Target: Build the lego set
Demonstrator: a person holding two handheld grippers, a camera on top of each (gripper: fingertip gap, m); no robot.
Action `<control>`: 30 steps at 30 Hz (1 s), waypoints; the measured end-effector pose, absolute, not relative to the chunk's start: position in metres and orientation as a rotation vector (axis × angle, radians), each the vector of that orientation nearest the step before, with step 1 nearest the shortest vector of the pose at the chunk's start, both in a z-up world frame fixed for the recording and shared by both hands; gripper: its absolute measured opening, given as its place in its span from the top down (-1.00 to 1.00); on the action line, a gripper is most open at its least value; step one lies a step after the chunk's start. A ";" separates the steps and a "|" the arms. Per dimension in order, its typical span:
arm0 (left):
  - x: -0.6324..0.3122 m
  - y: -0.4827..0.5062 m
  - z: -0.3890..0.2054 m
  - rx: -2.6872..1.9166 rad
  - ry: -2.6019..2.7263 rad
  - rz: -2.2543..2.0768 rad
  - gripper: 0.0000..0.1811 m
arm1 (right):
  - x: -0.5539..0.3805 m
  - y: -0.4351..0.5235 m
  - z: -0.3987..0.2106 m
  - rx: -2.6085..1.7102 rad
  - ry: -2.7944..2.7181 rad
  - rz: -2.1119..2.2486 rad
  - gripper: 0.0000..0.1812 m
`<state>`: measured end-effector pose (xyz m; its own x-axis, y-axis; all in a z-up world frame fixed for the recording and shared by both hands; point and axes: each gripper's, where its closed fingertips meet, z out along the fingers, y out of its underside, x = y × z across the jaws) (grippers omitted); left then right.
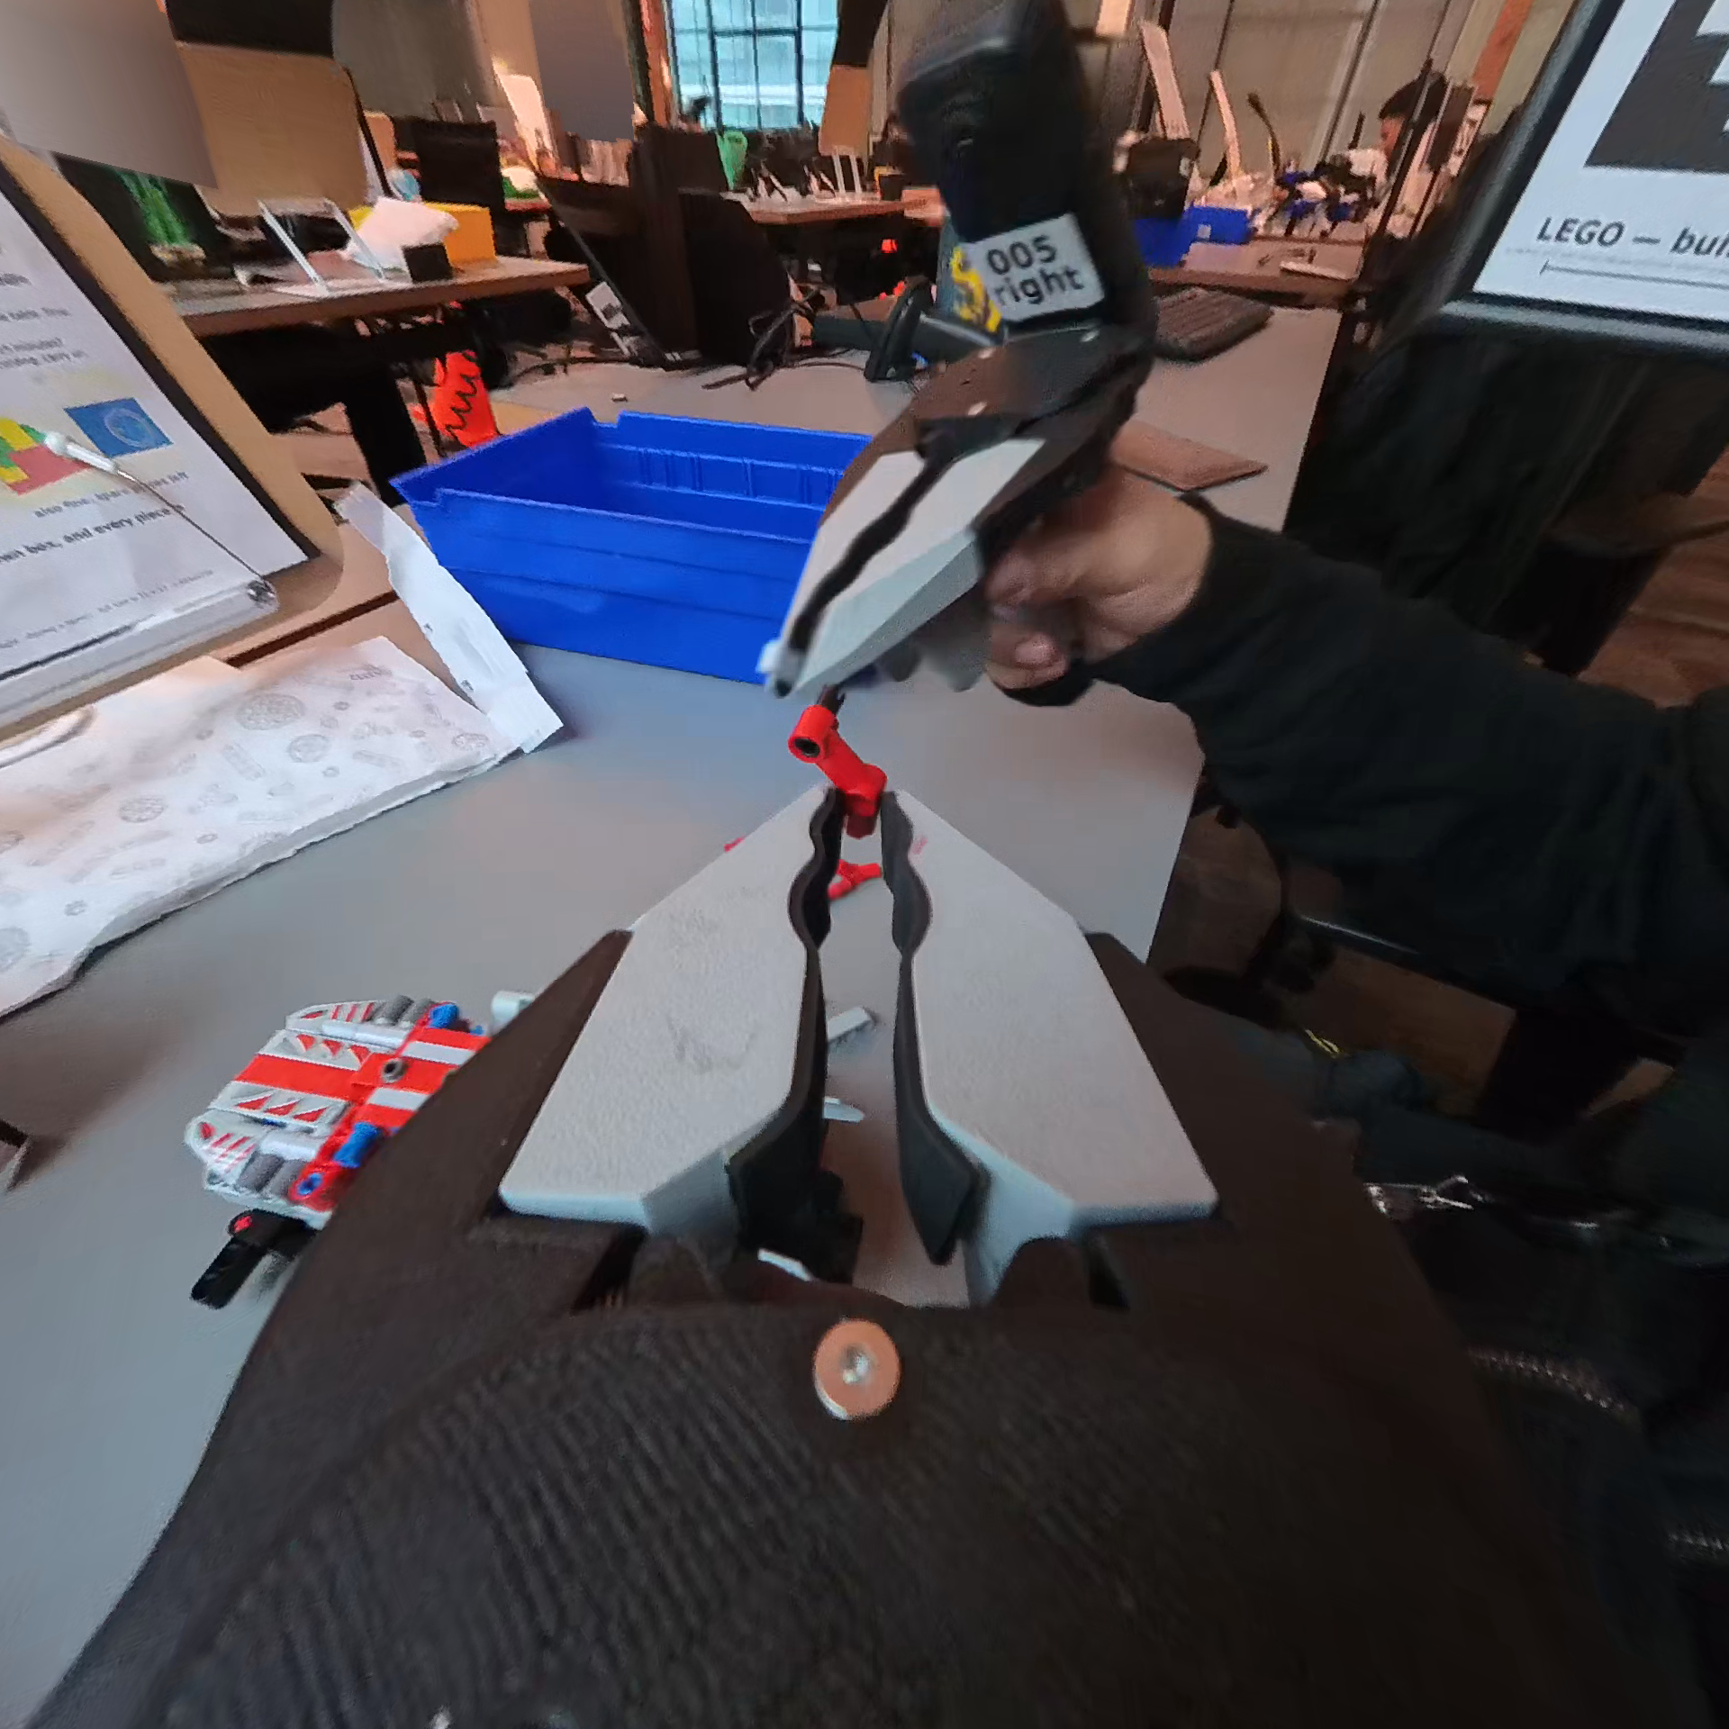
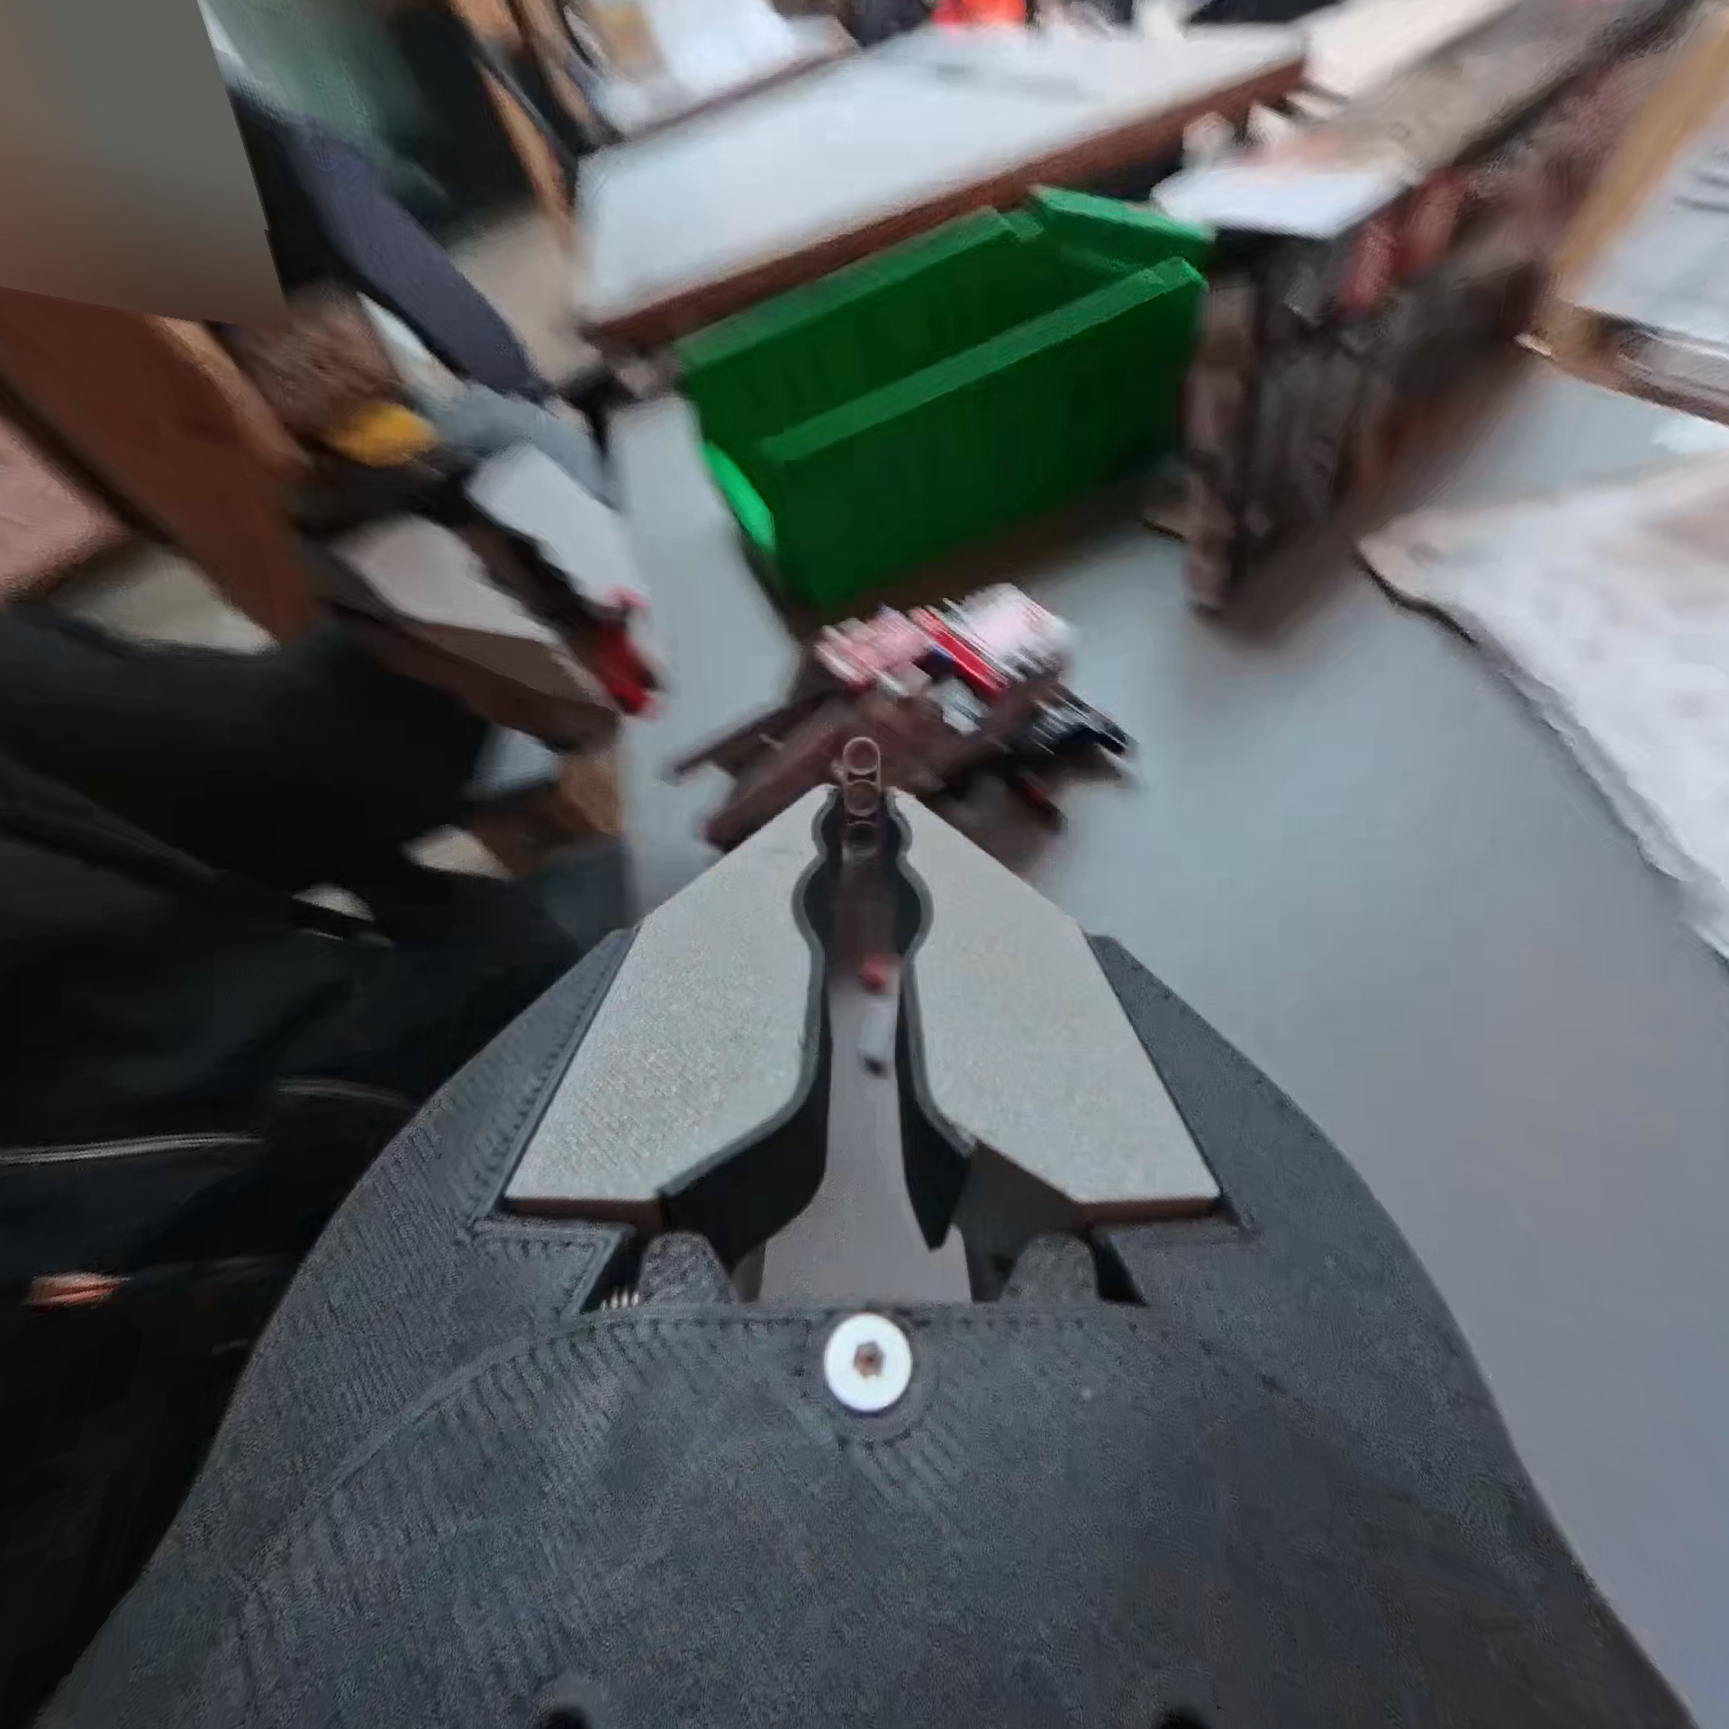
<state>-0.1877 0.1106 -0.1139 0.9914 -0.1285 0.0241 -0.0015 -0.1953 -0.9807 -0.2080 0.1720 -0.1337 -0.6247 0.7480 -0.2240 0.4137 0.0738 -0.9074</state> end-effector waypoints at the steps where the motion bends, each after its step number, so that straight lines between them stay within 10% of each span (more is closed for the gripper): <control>1: -0.185 0.112 -0.119 -1.786 0.106 -0.121 0.93 | -0.214 0.181 -0.151 -1.198 -2.074 1.458 0.96; 10: -0.177 0.118 -0.149 -1.912 0.149 -0.099 0.93 | -0.226 0.209 -0.250 -1.453 -2.275 1.007 0.84; 21: -0.181 0.119 -0.153 -1.911 0.104 -0.168 0.93 | -0.185 0.122 -0.122 -0.905 -2.193 1.890 0.83; 30: -0.177 0.120 -0.145 -1.870 0.112 -0.166 0.93 | -0.192 0.117 -0.122 -0.916 -2.165 1.787 0.90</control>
